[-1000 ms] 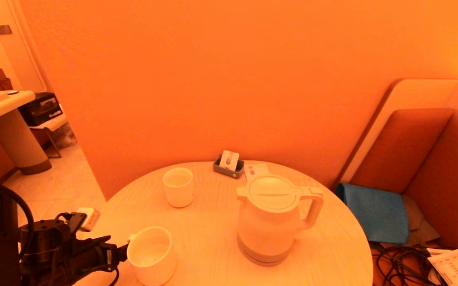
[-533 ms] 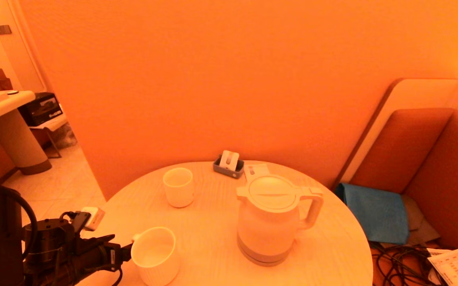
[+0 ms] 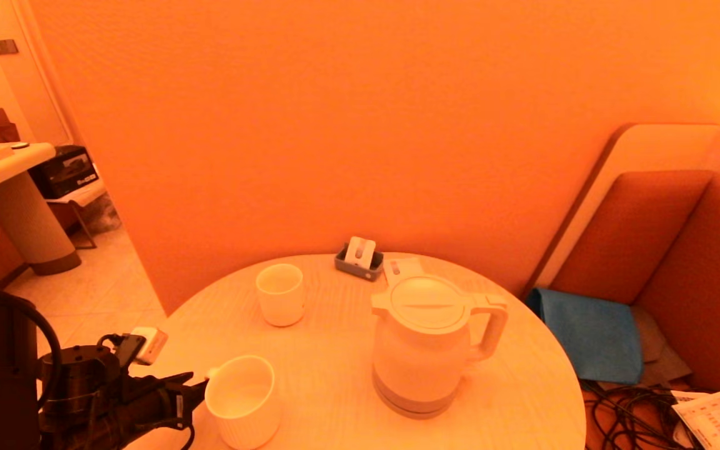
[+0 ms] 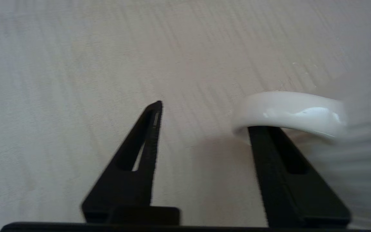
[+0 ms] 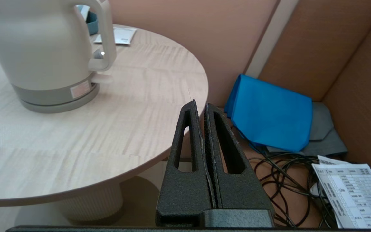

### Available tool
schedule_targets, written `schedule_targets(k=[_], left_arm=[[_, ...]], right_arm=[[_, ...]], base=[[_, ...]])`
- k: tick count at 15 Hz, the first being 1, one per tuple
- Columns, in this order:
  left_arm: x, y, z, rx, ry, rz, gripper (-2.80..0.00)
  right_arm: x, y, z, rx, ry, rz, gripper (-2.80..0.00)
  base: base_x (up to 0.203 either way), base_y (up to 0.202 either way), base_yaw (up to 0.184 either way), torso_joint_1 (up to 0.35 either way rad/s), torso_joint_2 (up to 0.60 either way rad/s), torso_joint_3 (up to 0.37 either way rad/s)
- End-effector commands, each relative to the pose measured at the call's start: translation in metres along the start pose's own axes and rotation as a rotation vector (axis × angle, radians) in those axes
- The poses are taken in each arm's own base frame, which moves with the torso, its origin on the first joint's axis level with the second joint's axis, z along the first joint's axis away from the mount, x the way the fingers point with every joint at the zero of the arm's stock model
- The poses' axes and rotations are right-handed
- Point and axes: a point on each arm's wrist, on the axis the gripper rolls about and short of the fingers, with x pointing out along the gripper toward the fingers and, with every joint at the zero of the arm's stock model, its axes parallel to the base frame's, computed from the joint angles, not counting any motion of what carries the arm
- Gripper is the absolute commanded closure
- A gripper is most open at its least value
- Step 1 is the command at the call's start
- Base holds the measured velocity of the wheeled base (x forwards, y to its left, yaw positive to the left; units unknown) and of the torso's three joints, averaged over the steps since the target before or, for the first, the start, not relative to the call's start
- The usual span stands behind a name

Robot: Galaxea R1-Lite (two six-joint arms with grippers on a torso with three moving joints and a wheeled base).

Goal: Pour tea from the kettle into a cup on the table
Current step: Pick up the cup

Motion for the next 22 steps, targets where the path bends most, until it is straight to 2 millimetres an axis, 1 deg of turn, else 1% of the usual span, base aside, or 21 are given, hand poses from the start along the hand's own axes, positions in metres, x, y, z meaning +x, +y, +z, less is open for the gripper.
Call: schedule_targets(k=[1,11,13,15,18,21,22], left_arm=[[0.000,0.000,0.004,0.012,-0.041,-0.002,0.00],[-0.001,0.000,0.004,0.009,-0.040,0.003,0.00],[-0.002,0.002,0.008,-0.007,-0.061,0.010,0.00],[-0.001,0.004,0.013,-0.032,-0.088,0.021,0.00],[0.002,0.017,0.012,-0.052,-0.091,0.060,0.00],[0.005,0.019,0.013,-0.058,-0.096,0.075,0.00],[0.006,0.020,0.013,-0.062,-0.101,0.104,0.00]], right_arm=[[0.000,0.000,0.000,-0.001,-0.001,0.002,0.00],[0.000,0.000,0.000,-0.001,-0.001,0.002,0.00],[0.000,0.000,0.000,-0.001,-0.001,0.002,0.00],[0.000,0.000,0.000,-0.001,-0.001,0.002,0.00],[0.000,0.000,0.000,-0.001,-0.001,0.002,0.00],[0.000,0.000,0.000,-0.001,-0.001,0.002,0.00],[0.000,0.000,0.000,-0.001,-0.001,0.002,0.00]], base=[[0.000,0.000,0.000,0.000,0.00,0.000],[0.000,0.000,0.000,0.000,0.00,0.000],[0.000,0.000,0.000,0.000,0.00,0.000],[0.000,0.000,0.000,0.000,0.00,0.000],[0.000,0.000,0.000,0.000,0.00,0.000],[0.000,0.000,0.000,0.000,0.00,0.000],[0.000,0.000,0.000,0.000,0.00,0.000]])
